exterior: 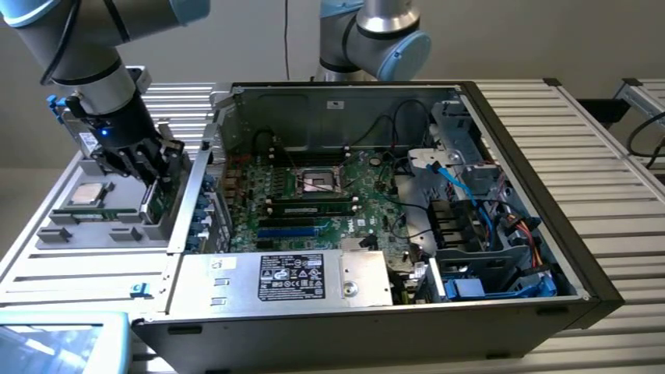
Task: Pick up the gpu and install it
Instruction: 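Pick up the gpu and move the gpu toward the slot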
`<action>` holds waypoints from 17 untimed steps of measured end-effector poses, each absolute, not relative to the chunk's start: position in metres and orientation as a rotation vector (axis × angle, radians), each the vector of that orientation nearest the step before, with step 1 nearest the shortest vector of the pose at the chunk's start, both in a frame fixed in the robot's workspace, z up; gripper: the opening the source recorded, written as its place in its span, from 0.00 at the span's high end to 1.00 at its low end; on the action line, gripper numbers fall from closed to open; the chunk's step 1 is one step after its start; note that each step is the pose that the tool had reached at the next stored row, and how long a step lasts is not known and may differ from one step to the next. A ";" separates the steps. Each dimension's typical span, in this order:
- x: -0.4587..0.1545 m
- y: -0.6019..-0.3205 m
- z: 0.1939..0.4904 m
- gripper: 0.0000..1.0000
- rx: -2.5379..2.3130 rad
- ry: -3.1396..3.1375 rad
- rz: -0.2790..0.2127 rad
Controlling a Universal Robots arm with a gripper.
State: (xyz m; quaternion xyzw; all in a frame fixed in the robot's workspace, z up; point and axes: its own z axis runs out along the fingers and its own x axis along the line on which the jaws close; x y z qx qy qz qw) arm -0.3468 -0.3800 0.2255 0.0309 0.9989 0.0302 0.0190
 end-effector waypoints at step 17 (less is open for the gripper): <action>-0.347 -0.380 0.270 0.72 0.096 3.102 0.094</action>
